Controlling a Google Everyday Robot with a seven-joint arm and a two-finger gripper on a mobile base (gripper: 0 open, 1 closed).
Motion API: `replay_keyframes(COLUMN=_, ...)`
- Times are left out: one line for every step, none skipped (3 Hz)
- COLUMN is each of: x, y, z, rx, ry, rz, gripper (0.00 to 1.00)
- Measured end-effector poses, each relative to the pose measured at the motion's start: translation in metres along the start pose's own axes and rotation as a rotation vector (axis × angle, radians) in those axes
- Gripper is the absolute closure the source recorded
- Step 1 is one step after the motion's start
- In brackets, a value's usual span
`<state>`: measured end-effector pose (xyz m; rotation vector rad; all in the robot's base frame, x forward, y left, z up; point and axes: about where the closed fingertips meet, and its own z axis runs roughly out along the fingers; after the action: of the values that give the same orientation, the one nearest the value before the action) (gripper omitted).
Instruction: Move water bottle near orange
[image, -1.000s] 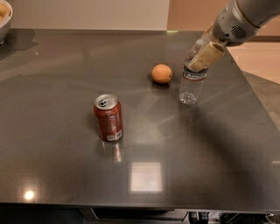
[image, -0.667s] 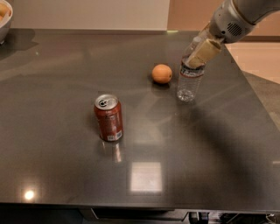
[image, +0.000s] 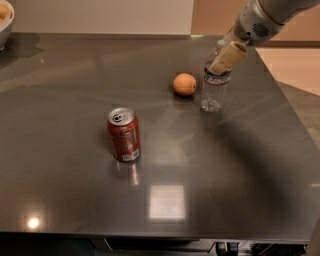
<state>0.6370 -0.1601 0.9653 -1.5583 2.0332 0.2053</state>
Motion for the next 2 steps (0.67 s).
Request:
replay_keyframes(x=-0.0004, y=-0.0089, z=0.0060, rx=-0.008, ry=0.001, rz=0.012, gripper=1.00)
replay_keyframes(x=-0.0024, y=-0.0167, z=0.0097, rx=-0.018, ry=-0.008, rz=0.026, gripper=0.82)
